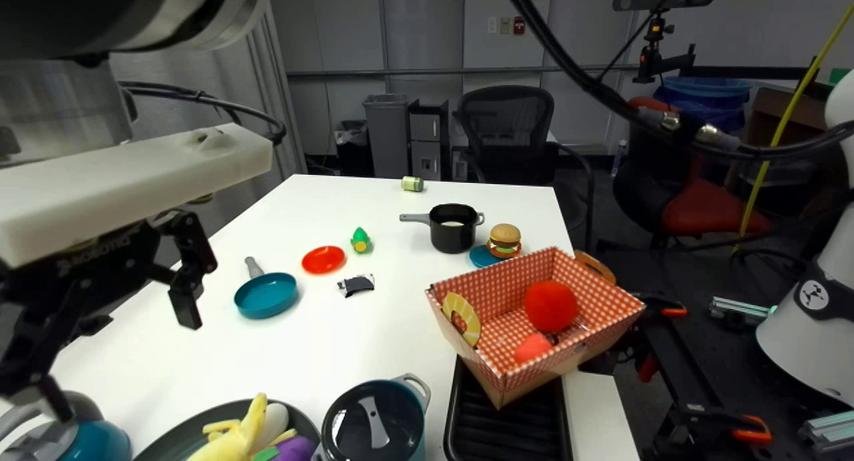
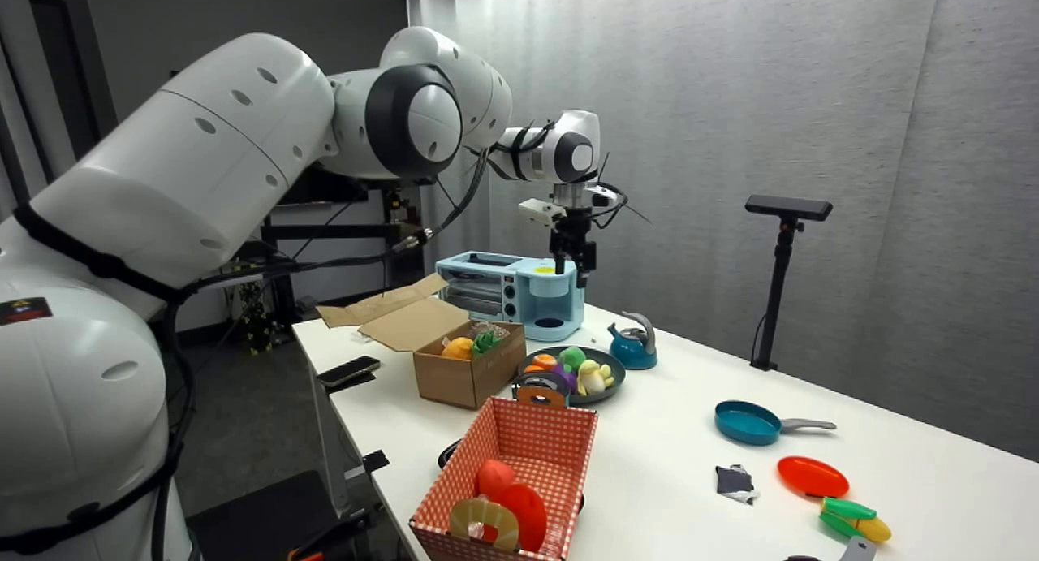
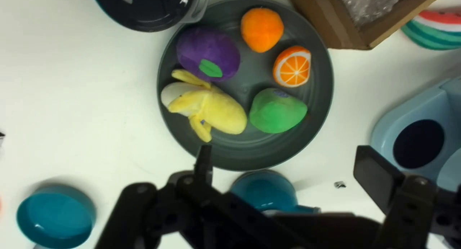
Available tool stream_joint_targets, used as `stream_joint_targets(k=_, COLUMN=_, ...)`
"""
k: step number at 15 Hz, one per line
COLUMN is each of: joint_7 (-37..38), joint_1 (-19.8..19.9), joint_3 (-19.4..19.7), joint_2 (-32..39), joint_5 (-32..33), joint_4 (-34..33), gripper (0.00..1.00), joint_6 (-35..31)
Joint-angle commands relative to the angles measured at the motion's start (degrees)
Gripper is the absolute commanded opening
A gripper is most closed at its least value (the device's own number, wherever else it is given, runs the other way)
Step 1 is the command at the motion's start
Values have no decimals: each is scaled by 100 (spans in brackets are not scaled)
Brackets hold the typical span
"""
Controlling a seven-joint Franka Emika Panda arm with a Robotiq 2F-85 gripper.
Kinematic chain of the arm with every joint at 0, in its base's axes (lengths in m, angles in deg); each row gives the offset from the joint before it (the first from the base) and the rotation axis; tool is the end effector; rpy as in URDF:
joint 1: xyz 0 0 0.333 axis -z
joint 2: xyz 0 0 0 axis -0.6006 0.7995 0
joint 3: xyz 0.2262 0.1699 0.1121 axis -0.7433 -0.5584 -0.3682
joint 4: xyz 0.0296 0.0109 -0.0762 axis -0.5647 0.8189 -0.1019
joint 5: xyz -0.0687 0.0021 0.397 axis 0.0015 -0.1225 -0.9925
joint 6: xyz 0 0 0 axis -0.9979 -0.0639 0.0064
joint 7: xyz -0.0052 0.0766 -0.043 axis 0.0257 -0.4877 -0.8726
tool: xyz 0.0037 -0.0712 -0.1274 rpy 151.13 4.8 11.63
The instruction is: Remove the lid from the blue pot.
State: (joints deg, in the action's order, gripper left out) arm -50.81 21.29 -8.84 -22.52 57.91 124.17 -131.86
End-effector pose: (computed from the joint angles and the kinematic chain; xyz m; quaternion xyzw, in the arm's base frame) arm 0.7393 0.2349 0.3195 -0.9924 0.1145 -0.0208 0.0392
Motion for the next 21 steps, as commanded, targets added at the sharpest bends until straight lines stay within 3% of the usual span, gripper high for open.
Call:
stream_joint_targets(k=1, joint_7=217, joint_1=305, joint_3=141, joint_2=42, joint_5=-128, joint_4=-97, gripper=100, joint_6=17)
stream_joint_targets(k=8, joint_7=434, joint_1=431, joint_3=355, joint_2=19, joint_5=-128, joint_4=-134, gripper=100, joint_6=907)
stream_joint_targets(k=14, joint_7=423, joint_1=470, joint_3=308, joint_2=43, joint_5=-181, joint_4=-206, gripper=100, joint_6=1431)
stream_joint_targets(k=21, joint_7=544, joint_1=419, joint_3=398, joint_2=59, joint_5=-71, joint_4=-216, gripper=100, joint_6=1309)
